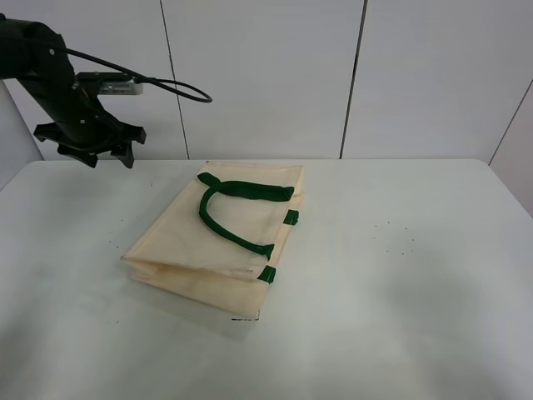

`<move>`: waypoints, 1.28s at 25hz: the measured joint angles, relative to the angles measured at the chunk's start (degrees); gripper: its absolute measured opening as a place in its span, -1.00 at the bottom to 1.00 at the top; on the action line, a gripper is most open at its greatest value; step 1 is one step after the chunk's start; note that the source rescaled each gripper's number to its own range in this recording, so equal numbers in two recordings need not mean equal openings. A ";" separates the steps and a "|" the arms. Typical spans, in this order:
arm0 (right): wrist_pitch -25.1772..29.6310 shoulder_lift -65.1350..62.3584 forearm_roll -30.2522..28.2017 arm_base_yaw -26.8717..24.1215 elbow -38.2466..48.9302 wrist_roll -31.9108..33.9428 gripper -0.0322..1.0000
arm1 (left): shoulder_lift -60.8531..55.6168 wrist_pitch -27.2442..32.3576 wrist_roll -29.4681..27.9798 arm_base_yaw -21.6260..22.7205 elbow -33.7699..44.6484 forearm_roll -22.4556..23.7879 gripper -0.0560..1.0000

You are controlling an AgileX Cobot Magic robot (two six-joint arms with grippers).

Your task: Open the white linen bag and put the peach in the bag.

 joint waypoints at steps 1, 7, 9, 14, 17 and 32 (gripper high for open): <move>0.00 0.00 0.05 0.00 0.00 0.00 1.00 | 0.00 0.68 0.00 0.88 0.00 0.00 1.00; 0.00 0.00 0.05 0.00 0.00 0.00 1.00 | -1.38 7.28 0.13 1.74 0.00 -2.01 1.00; 0.00 0.00 0.05 0.00 0.00 0.00 1.00 | -2.48 10.37 0.38 1.74 0.34 -2.57 1.00; 0.00 0.00 0.05 0.00 0.00 0.00 1.00 | -7.52 13.63 0.96 1.74 6.46 -2.74 1.00; 0.00 0.00 0.05 0.00 0.00 0.00 1.00 | -12.50 14.14 1.40 1.74 13.03 -2.74 1.00; 0.00 0.00 0.05 0.00 0.00 0.00 1.00 | -49.53 16.57 4.64 1.74 48.73 -2.74 1.00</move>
